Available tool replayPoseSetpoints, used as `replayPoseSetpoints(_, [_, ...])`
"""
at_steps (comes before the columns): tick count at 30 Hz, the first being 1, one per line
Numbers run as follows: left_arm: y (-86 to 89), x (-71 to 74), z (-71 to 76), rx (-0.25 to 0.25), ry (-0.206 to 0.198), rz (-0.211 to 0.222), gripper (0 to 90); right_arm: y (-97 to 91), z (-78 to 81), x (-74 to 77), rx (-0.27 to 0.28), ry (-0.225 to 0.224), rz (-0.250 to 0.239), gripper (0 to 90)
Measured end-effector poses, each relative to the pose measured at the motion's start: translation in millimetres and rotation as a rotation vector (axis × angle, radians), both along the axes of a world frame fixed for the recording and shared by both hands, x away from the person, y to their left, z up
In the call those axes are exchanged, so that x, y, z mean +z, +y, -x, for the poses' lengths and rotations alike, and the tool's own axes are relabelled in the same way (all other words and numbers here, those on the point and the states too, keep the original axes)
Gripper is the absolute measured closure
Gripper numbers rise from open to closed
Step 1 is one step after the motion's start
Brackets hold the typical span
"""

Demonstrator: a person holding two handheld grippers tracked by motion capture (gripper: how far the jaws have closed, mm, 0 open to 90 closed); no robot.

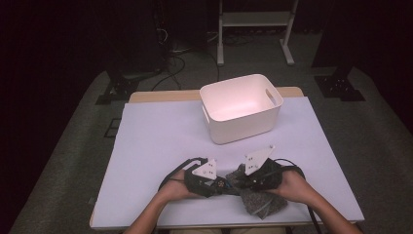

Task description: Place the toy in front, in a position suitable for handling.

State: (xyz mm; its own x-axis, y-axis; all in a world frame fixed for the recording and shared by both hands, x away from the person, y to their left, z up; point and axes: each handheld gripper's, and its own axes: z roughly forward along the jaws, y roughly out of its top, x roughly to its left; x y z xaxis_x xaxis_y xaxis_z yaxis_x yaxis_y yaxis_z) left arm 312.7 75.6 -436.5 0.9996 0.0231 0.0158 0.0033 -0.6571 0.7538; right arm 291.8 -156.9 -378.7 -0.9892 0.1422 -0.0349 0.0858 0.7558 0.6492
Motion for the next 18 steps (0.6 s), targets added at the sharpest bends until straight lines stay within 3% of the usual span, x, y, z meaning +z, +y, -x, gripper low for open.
replayPoseSetpoints(3, [4.9, -2.2, -0.4, 0.013, -0.001, -0.011, 63.2, -8.8, 0.6, 0.4, -0.014, 0.004, 0.002, 80.9])
replayPoseSetpoints(5, [8.7, -5.5, 0.1, 0.012, -0.002, -0.021, 65.7, -27.0, 3.5, -0.1, -0.052, 0.009, -0.006, 80.9])
replayPoseSetpoints(6, [8.7, -5.5, 0.1, 0.012, -0.002, -0.021, 66.1, -27.0, 3.5, -0.1, -0.052, 0.009, -0.006, 80.9])
replayPoseSetpoints(7, [8.2, -6.3, 0.3, 0.013, 0.001, -0.023, 66.6, -41.6, 6.4, -0.2, -0.086, 0.014, -0.014, 80.9])
replayPoseSetpoints(12, [6.5, -6.6, 0.0, 0.008, 0.002, -0.014, 67.1, -68.9, 12.3, -3.7, -0.146, 0.024, -0.015, 80.8])
replayPoseSetpoints(18, [4.5, -7.1, -1.0, 0.006, 0.009, -0.011, 66.4, -76.7, 14.9, -6.3, -0.15, 0.038, -0.053, 80.9])
